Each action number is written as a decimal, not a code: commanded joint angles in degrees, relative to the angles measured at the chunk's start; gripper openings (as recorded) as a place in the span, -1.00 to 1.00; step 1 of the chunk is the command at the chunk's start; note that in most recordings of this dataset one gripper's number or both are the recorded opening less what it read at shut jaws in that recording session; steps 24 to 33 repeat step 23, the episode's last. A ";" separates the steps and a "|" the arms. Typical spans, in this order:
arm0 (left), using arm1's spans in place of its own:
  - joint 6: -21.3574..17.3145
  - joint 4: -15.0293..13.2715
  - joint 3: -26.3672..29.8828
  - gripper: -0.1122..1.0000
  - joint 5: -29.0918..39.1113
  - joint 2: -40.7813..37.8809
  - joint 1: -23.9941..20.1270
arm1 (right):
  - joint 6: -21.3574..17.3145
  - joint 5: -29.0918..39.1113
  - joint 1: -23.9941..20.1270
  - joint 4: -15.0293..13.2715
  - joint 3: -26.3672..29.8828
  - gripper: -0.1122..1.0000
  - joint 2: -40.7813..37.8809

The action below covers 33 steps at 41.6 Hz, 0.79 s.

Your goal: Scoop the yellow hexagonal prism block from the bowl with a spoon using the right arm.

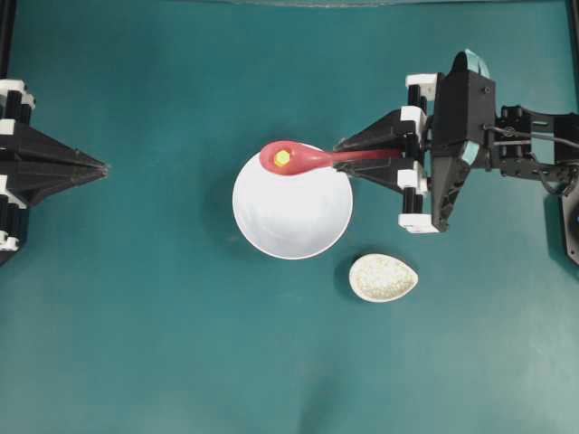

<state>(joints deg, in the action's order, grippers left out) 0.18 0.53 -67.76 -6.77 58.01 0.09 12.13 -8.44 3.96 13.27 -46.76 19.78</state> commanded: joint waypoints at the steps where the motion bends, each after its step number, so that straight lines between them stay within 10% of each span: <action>1: 0.18 0.00 1.67 -0.79 -0.35 -0.18 0.09 | -0.09 -0.62 -0.18 0.26 0.70 -0.38 1.05; 33: 0.18 0.00 1.49 -0.79 -0.70 -0.70 0.09 | -1.67 -0.70 -1.14 0.62 0.53 -0.38 1.23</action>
